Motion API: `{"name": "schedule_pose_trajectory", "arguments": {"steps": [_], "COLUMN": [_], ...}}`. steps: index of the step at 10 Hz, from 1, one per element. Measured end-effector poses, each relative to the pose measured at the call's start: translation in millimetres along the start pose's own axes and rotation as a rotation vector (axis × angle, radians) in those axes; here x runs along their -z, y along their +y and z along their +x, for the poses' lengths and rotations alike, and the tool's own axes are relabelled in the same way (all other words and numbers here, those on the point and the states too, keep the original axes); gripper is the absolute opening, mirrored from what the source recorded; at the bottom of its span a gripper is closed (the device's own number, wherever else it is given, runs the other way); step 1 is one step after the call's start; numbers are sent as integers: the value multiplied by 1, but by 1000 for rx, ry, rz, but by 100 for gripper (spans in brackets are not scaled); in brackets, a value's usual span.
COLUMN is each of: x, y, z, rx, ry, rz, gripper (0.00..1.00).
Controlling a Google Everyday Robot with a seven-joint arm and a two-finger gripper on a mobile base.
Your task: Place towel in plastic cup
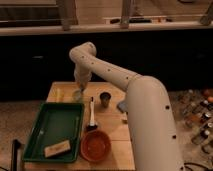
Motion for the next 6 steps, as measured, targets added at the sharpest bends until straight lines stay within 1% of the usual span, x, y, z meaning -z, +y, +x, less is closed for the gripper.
{"name": "schedule_pose_trajectory", "arguments": {"steps": [2,3,4,6], "x": [-7,-11,-12,-16], "y": [-4,-10,-15,-15], "z": [-1,-3,-3,-1], "rx": [11,19,26,29], "ry": [-7,-11,-13,-18], "rz": [-12,-17,-14,-26], "gripper": [0,0,0,0]}}
